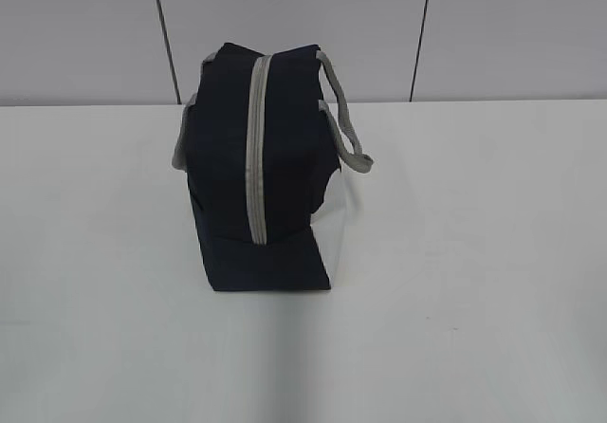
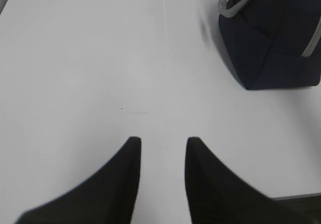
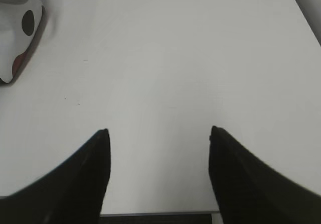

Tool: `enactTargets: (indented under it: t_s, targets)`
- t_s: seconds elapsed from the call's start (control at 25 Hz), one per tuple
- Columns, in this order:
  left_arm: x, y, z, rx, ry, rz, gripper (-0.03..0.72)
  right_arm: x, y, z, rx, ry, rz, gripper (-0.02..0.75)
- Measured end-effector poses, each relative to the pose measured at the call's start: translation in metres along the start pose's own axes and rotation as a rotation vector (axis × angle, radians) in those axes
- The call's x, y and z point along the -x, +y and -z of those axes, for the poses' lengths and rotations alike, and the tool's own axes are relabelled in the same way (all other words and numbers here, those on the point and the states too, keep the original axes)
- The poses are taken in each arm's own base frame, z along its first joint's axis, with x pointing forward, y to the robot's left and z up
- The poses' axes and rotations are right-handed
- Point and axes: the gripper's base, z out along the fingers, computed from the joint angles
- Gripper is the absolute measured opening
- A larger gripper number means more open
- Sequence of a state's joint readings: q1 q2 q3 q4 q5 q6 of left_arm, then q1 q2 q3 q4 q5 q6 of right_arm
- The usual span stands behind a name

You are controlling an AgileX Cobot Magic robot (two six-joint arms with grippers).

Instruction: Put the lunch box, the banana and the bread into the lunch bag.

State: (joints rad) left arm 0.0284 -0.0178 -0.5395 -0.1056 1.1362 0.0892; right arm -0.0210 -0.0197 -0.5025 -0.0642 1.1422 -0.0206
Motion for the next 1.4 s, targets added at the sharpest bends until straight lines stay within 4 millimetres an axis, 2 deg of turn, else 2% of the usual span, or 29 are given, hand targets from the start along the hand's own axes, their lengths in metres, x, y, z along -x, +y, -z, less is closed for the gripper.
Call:
enactTargets:
  t_s: [0.48, 0.76, 1.4]
  targets:
    - [0.0, 0.003, -0.002, 0.036, -0.01, -0.003, 0.235, 0.0, 0.0, 0.0, 0.0, 0.0, 0.0, 0.459]
    - [-0.001, 0.013, -0.002, 0.142, -0.009, 0.13, 0.235, 0.0, 0.0, 0.0, 0.0, 0.0, 0.0, 0.459]
    - [-0.001, 0.014, -0.002, 0.148, -0.01, 0.139, 0.235, 0.0, 0.0, 0.0, 0.0, 0.0, 0.0, 0.459]
